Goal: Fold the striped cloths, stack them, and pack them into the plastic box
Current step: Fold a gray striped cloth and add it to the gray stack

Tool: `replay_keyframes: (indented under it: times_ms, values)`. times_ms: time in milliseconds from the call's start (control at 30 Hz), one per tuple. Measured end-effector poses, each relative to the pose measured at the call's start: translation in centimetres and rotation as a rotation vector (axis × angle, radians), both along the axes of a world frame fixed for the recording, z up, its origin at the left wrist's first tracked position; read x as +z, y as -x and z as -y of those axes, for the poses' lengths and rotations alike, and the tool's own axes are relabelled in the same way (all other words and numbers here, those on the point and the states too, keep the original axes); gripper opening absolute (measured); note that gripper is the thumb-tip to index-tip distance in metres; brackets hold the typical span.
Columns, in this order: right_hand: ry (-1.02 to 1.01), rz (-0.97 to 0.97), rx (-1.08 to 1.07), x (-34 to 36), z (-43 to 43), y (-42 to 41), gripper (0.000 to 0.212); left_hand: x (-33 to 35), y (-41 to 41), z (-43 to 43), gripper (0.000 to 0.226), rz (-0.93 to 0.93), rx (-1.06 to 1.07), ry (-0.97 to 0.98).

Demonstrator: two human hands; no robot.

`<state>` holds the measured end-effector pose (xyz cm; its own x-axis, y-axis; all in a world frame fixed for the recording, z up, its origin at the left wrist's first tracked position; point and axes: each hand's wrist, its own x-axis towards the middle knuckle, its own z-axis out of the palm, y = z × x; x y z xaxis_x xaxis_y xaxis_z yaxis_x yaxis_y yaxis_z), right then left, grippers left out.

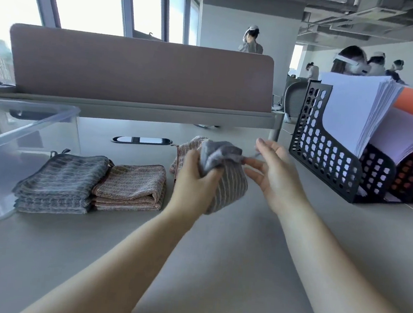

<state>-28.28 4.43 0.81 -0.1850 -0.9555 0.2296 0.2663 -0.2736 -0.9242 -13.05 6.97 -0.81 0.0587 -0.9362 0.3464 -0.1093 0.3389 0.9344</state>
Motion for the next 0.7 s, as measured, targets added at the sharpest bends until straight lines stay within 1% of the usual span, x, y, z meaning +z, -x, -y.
replay_keyframes:
  times_ms: [67,100,133,167,200,233,267,333,367,400,467,500,567,667,700]
  values:
    - [0.064,-0.206,-0.105,-0.3,0.6,-0.8,0.048,0.6,-1.7,0.3,0.026,-0.277,-0.146,-0.16]
    - [0.059,-0.298,-0.092,-0.4,0.7,-1.3,0.061,0.8,-2.5,0.2,0.032,-0.375,-0.22,-0.205]
    - [0.041,-0.364,-0.018,-0.3,0.6,-1.8,0.073,1.0,-3.3,0.1,0.036,-0.435,-0.271,-0.231]
    - [0.019,-0.405,0.089,-0.3,0.7,-2.4,0.079,1.1,-4.0,0.0,0.038,-0.458,-0.293,-0.245]
    - [0.002,-0.41,0.182,-0.3,0.7,-3.0,0.078,1.1,-4.6,-0.1,0.037,-0.467,-0.3,-0.259]
    - [0.0,-0.366,0.242,-0.4,0.7,-3.7,0.073,1.1,-5.2,-0.2,0.035,-0.463,-0.295,-0.272]
    - [0.011,-0.313,0.264,-0.5,0.6,-4.4,0.065,1.0,-5.8,-0.3,0.032,-0.454,-0.287,-0.28]
    - [0.057,-0.268,0.268,-0.6,0.7,-5.7,0.048,0.9,-7.0,-0.4,0.028,-0.418,-0.262,-0.258]
    - [0.073,-0.261,0.267,-0.5,0.8,-6.3,0.044,0.9,-7.6,-0.4,0.029,-0.388,-0.245,-0.233]
    - [0.082,-0.246,0.278,-0.3,0.8,-6.9,0.047,1.0,-8.3,-0.5,0.03,-0.355,-0.22,-0.206]
    - [0.083,-0.238,0.292,0.0,1.0,-7.8,0.061,1.3,-9.7,-0.5,0.029,-0.311,-0.158,-0.152]
    - [0.08,-0.222,0.3,0.2,1.2,-8.2,0.06,1.3,-10.4,-0.5,0.025,-0.307,-0.135,-0.133]
    - [0.052,-0.188,0.311,0.4,1.6,-9.0,0.046,1.4,-11.8,-0.5,0.019,-0.313,-0.104,-0.102]
    - [0.046,-0.184,0.341,0.7,2.2,-10.4,0.045,1.6,-13.8,-0.3,0.024,-0.353,-0.103,-0.111]
    - [0.069,-0.217,0.339,1.0,2.4,-10.9,0.04,1.9,-14.5,-0.3,0.026,-0.377,-0.13,-0.128]
